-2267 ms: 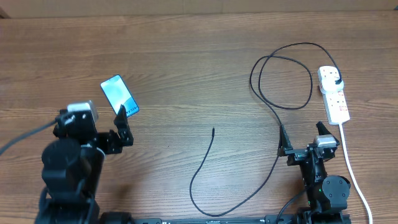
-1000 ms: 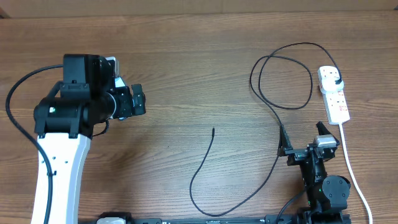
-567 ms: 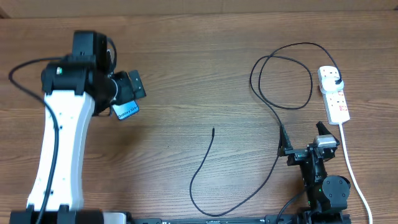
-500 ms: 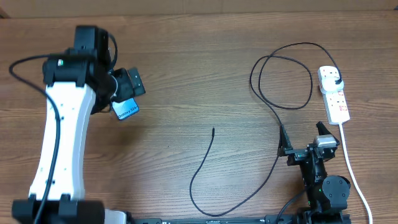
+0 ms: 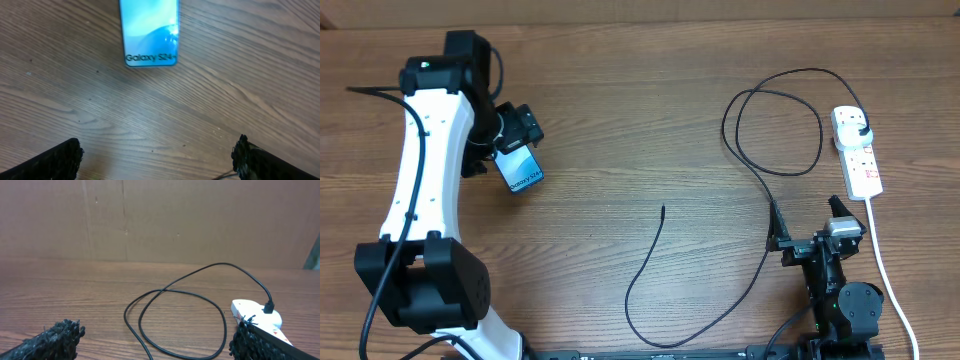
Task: Plug charger to phone and switch on socket
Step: 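Lower the left gripper onto the phone and close on it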
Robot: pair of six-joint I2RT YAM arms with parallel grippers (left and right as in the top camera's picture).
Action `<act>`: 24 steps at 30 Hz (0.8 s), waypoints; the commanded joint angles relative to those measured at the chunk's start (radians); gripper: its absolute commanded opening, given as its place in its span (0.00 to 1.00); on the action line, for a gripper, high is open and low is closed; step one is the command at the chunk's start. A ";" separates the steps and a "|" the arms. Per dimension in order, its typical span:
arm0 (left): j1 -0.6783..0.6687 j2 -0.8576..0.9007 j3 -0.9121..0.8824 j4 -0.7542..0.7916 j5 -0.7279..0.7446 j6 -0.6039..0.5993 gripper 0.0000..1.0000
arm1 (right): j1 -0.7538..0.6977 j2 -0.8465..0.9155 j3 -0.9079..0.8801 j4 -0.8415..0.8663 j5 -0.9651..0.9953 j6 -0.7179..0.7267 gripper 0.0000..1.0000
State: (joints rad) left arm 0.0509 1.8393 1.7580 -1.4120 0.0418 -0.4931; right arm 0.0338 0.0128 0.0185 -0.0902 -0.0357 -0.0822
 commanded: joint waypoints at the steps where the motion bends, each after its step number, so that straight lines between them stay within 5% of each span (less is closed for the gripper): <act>1: 0.025 0.017 0.031 0.006 0.021 -0.016 1.00 | 0.005 -0.010 -0.010 0.006 0.012 -0.005 1.00; 24: 0.029 0.060 0.164 -0.040 -0.019 0.014 1.00 | 0.005 -0.010 -0.010 0.006 0.013 -0.005 1.00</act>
State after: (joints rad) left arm 0.0784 1.8595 1.8915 -1.4345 0.0399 -0.4946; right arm 0.0338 0.0128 0.0185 -0.0902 -0.0360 -0.0822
